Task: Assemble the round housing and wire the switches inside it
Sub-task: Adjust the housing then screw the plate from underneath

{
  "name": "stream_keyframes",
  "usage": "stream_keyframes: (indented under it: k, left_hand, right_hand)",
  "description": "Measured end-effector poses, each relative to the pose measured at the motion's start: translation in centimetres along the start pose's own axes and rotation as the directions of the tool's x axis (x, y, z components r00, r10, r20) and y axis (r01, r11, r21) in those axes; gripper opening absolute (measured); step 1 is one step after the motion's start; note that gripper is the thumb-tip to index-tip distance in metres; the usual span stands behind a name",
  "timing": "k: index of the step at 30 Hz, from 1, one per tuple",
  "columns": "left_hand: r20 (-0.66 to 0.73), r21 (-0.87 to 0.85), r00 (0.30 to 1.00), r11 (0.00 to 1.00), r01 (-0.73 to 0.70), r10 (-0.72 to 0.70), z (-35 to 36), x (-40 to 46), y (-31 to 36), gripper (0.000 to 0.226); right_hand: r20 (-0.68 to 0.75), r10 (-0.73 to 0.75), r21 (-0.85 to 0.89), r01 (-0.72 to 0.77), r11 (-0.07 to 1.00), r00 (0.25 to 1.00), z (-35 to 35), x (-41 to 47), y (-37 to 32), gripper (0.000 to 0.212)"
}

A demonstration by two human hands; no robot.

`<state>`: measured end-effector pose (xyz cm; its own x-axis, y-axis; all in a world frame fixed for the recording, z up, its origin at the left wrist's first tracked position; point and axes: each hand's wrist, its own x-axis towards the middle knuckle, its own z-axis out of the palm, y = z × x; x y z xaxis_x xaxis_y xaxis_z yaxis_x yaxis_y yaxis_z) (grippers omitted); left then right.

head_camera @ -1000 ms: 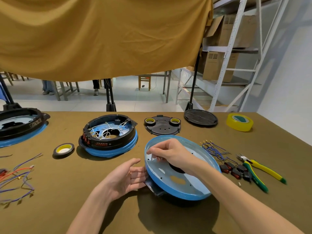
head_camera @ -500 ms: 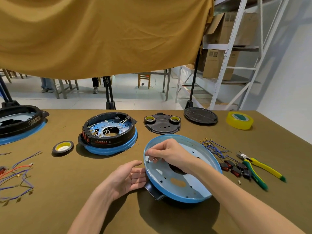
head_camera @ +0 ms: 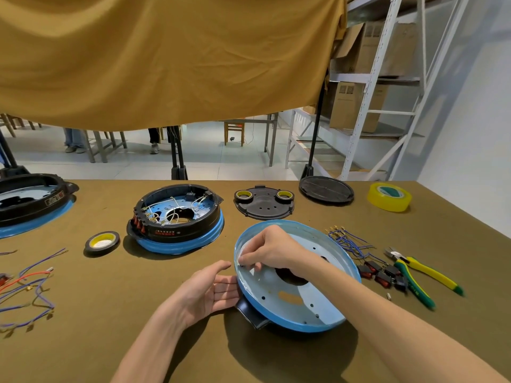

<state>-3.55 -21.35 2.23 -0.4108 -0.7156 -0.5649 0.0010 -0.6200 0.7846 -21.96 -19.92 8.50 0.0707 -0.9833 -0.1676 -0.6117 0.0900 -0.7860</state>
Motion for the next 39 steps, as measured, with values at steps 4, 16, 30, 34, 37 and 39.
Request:
stream_keyframes:
  k: [4, 16, 30, 34, 37, 39]
  left_hand:
    - [-0.004, 0.002, 1.0, 1.0, 0.003, -0.003, 0.0, 0.1, 0.0, 0.044]
    - [-0.041, 0.063, 0.998, 0.997, -0.053, 0.055, 0.7, -0.2, -0.1, 0.038]
    - [-0.027, 0.097, 0.997, 0.993, -0.074, 0.076, 1.0, -1.2, 0.2, 0.029]
    - [-0.029, 0.1, 0.997, 0.993, -0.064, 0.067, 1.1, -1.5, 0.2, 0.031]
    - [-0.038, 0.105, 0.996, 0.992, -0.07, 0.075, 1.0, -1.5, 0.1, 0.03]
    - [-0.037, 0.108, 0.997, 0.992, -0.069, 0.074, 1.0, -1.5, 0.1, 0.028]
  right_hand:
    - [-0.03, -0.027, -0.031, 0.026, 0.999, 0.999, 0.0, -0.2, 0.0, 0.013]
    - [-0.043, -0.039, -0.212, 0.029, 0.977, 0.998, 0.7, 0.0, -0.4, 0.018]
    - [-0.041, -0.247, -0.304, 0.223, 0.926, 0.968, 0.6, -0.8, 0.4, 0.012]
    - [-0.08, -0.294, -0.417, 0.236, 0.878, 0.952, 1.2, -0.9, 0.3, 0.015]
    - [-0.091, -0.323, -0.477, 0.244, 0.844, 0.942, 1.0, -1.0, 0.2, 0.015]
    - [-0.078, -0.325, -0.464, 0.254, 0.849, 0.943, 1.0, -1.2, 0.2, 0.015]
